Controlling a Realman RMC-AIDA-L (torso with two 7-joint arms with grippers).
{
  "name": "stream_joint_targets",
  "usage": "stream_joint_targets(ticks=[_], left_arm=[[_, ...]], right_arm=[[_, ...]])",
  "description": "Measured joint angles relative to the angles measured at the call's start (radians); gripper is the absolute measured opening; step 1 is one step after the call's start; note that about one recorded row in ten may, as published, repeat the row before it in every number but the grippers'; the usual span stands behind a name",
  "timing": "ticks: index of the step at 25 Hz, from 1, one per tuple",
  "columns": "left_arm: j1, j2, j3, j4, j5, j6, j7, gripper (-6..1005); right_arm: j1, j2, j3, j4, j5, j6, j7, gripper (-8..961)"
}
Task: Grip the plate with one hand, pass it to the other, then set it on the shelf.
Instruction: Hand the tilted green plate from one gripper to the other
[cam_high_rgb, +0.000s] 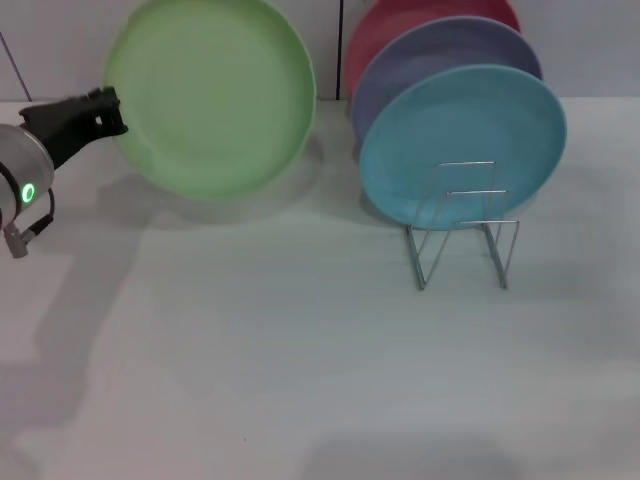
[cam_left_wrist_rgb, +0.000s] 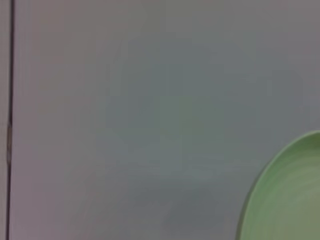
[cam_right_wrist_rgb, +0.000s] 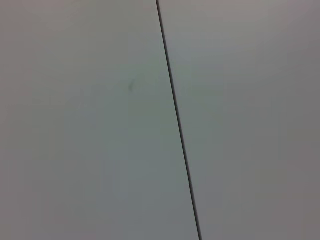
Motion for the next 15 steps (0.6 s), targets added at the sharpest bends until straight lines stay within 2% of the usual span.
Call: stream_joint_targets(ticks=[1,4,9,13,15], left_arm=[[0.012,0.0,0.055,0.061,-0.001,0.178,-0.002,31],[0.018,0.0,0.112,0.136,-0.002,0.367,-0.01,31],[0.01,-0.001,0.226,0.331,0.007,0.773,-0.052,31],[-0.054,-0.002,0.29,0.567,0.018,1.092,-0.16,31],[-0.092,-0.004,0.307,0.674,0.022,1.201,-0.227,31]], right_arm=[[0.0,0.0,0.0,0.0,0.001,0.004,0.0,543],[-0.004,0.001,0.0,-0.001,0.001,0.002,0.0,543],[-0.025,0.02,-0.002,-0.001,-0.003,-0.059,-0.008,543],[-0.047,0.033,-0.016,0.001,-0.004,-0.102,-0.008,543],[-0.06,0.039,-0.031,0.006,-0.004,-0.127,-0.007,543]])
